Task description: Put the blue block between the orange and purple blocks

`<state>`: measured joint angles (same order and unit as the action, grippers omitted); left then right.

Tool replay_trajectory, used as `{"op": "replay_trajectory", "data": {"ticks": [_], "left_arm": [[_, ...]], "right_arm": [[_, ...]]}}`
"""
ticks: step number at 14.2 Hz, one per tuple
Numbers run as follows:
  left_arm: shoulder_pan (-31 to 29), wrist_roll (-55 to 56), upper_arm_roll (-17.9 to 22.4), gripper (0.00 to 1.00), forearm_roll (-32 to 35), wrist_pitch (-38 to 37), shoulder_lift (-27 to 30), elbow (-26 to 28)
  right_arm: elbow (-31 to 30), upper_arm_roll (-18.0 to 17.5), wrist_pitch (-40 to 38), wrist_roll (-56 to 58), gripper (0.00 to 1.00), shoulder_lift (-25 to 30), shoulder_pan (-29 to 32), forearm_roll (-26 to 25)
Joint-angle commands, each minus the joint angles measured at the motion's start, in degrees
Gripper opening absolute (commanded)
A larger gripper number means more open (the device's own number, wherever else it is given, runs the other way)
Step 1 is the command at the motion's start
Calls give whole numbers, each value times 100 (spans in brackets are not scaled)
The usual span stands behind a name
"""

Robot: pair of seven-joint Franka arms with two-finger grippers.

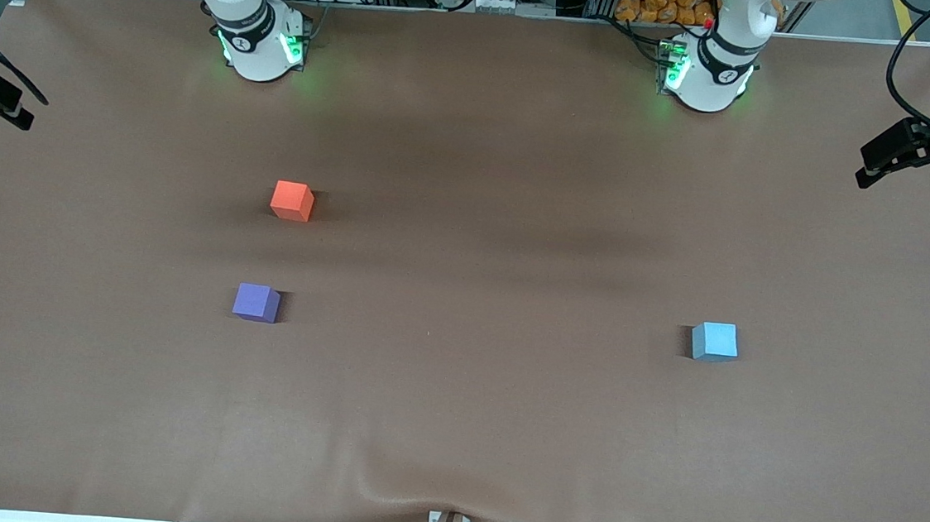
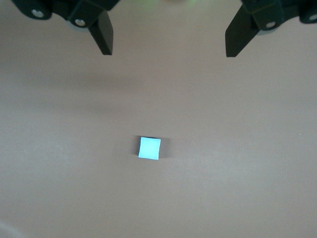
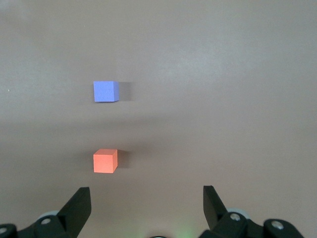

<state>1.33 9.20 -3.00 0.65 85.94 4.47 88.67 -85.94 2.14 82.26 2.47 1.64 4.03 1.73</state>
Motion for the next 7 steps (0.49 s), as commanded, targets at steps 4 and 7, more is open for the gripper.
{"op": "replay_trajectory", "data": {"ticks": [4, 7], "left_arm": [[-10, -85, 2, 100, -21, -157, -86, -166], [52, -111, 2, 100, -30, -157, -157, -131]], "right_arm": [[121, -56, -34, -45, 100, -67, 45, -42], [121, -56, -34, -45, 100, -67, 45, -42]]}}
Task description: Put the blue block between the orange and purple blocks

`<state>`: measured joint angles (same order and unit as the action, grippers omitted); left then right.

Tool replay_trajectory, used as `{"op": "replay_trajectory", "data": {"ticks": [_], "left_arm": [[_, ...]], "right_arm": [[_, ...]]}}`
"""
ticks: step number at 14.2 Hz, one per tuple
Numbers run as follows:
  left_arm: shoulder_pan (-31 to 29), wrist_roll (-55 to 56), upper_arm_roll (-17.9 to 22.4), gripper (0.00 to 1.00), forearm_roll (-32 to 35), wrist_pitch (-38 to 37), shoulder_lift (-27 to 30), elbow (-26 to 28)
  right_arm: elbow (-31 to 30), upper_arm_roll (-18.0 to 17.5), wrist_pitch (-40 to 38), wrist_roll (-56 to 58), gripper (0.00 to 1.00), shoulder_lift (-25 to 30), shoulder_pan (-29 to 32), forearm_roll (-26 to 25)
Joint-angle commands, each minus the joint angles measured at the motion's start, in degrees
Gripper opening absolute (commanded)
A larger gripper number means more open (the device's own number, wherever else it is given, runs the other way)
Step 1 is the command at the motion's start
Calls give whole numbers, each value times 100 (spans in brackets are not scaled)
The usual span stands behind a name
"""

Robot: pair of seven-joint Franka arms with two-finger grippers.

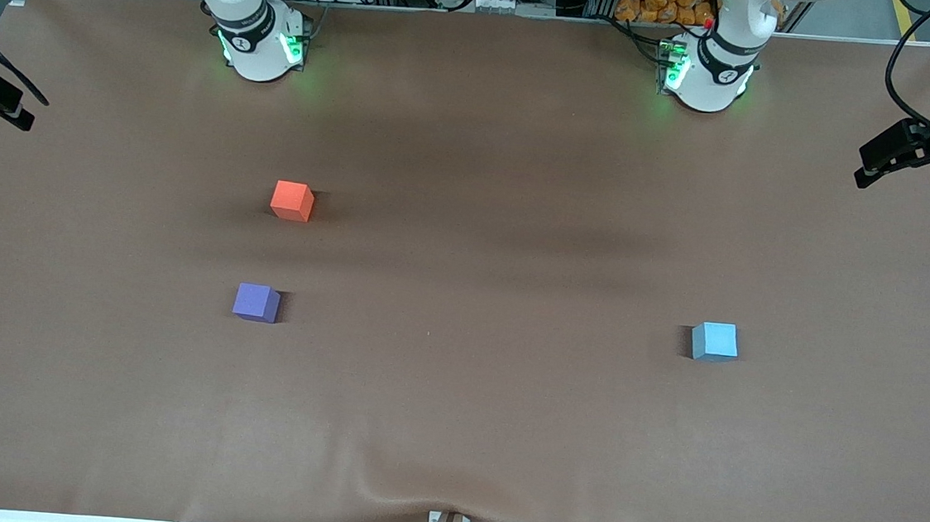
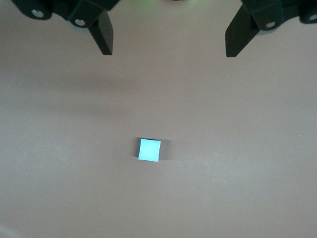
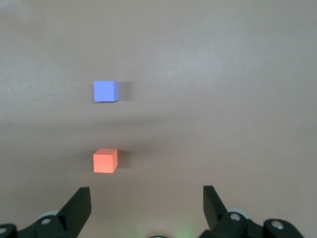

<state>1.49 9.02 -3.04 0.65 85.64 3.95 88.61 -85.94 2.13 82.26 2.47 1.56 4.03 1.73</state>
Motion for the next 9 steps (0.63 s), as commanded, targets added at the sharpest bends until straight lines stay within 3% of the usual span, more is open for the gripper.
{"op": "replay_trajectory", "data": {"ticks": [1, 9], "left_arm": [[18, -94, -4, 100, -30, -127, -123, -116], [-17, -164, -4, 100, -30, -13, -123, 15]], "right_arm": [[121, -55, -35, -45, 100, -59, 45, -42], [121, -55, -26, -45, 100, -68, 45, -42]]}}
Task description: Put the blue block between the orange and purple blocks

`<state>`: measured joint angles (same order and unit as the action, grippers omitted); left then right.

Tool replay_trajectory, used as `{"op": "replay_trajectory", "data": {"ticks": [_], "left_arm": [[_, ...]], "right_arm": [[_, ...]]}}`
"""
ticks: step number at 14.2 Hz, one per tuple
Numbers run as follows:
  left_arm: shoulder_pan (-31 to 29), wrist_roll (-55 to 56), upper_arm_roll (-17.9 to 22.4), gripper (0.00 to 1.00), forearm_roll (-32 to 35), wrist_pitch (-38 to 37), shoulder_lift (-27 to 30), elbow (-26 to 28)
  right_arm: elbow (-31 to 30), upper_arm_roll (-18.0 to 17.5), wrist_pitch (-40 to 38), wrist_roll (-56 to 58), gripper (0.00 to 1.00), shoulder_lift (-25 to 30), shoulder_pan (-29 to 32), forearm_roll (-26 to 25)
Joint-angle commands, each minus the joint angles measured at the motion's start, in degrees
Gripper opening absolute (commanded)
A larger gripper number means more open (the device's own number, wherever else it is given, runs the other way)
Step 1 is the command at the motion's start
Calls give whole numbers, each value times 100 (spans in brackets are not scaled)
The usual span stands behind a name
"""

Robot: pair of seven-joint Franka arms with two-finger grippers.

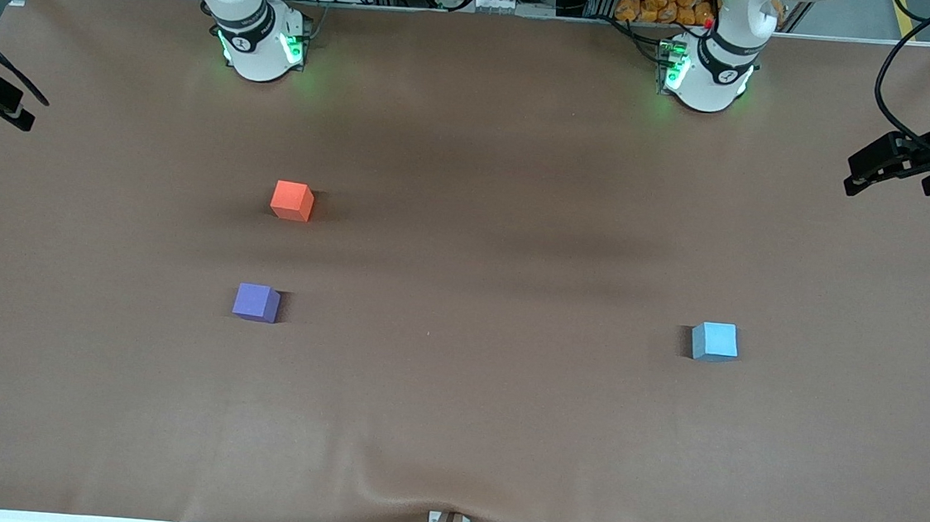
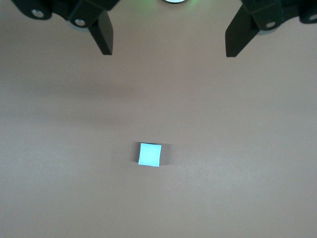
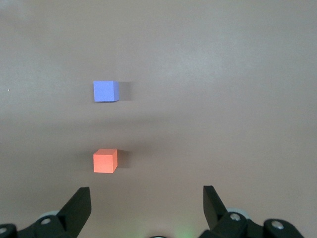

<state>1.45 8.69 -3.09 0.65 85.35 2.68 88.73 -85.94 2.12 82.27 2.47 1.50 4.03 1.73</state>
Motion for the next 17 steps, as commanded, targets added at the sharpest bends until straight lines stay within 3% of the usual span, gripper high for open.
{"op": "replay_trajectory", "data": {"ticks": [1, 17], "left_arm": [[-14, -131, 2, 100, -30, 34, -4, 13], [-40, -131, 10, 100, -30, 201, -92, 206]], "right_arm": [[121, -53, -36, -45, 100, -53, 45, -42], [121, -53, -27, -45, 100, -62, 45, -42]]}}
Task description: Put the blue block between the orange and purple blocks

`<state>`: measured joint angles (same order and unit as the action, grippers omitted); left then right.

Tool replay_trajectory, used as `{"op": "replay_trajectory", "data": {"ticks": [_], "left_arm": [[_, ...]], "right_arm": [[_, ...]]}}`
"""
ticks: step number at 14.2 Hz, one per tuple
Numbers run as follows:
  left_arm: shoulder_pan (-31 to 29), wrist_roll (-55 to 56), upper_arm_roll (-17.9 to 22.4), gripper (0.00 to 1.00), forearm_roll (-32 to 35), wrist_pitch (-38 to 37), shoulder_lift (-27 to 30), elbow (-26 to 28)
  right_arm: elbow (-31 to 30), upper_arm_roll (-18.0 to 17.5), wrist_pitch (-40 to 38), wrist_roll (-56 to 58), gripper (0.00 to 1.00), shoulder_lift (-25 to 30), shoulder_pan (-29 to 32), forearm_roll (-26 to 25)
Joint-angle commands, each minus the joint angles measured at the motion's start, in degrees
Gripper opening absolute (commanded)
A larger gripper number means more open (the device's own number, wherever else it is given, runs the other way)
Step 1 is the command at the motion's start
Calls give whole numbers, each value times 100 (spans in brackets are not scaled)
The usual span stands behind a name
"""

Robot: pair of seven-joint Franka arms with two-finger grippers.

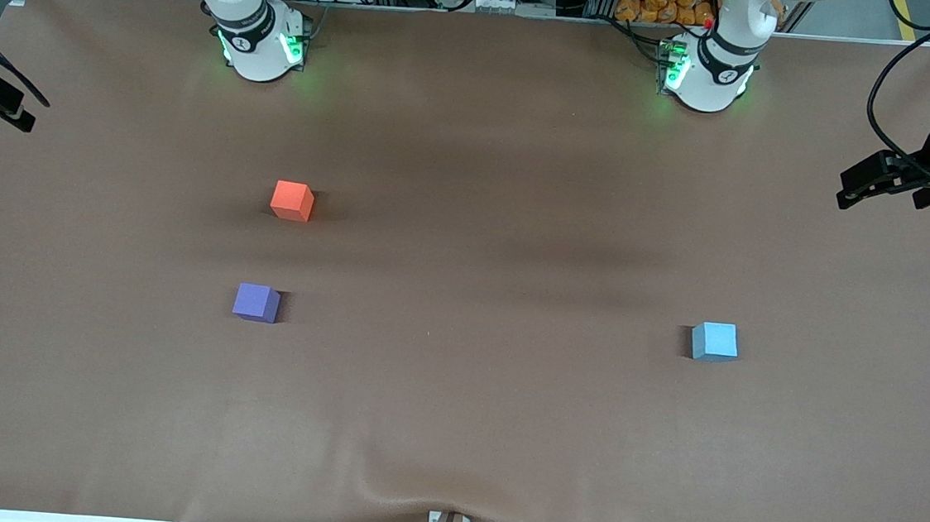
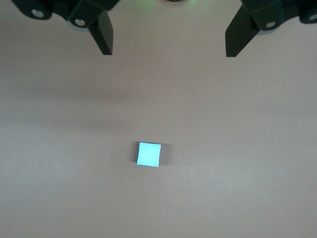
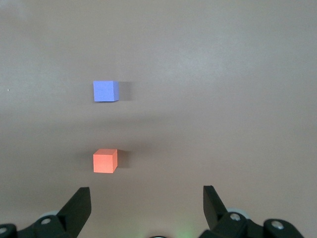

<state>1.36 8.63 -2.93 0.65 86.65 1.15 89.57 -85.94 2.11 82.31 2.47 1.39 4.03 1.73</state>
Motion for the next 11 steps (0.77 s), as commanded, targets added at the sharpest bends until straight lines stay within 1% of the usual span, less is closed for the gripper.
{"op": "replay_trajectory", "data": {"ticks": [1, 6, 9, 11], "left_arm": [[-30, -133, -6, 100, -30, 98, 52, 122], [-22, -124, -6, 100, -30, 177, 70, 113], [-39, -36, 12, 100, -21, 449, 8, 69], [-39, -28, 20, 100, -39, 458, -53, 69]], "right_arm": [[121, -53, -31, -45, 100, -51, 45, -42], [121, -53, -31, -45, 100, -60, 45, -42], [121, -53, -31, -45, 100, -69, 37, -42], [121, -53, -31, -45, 100, -69, 37, -42]]}}
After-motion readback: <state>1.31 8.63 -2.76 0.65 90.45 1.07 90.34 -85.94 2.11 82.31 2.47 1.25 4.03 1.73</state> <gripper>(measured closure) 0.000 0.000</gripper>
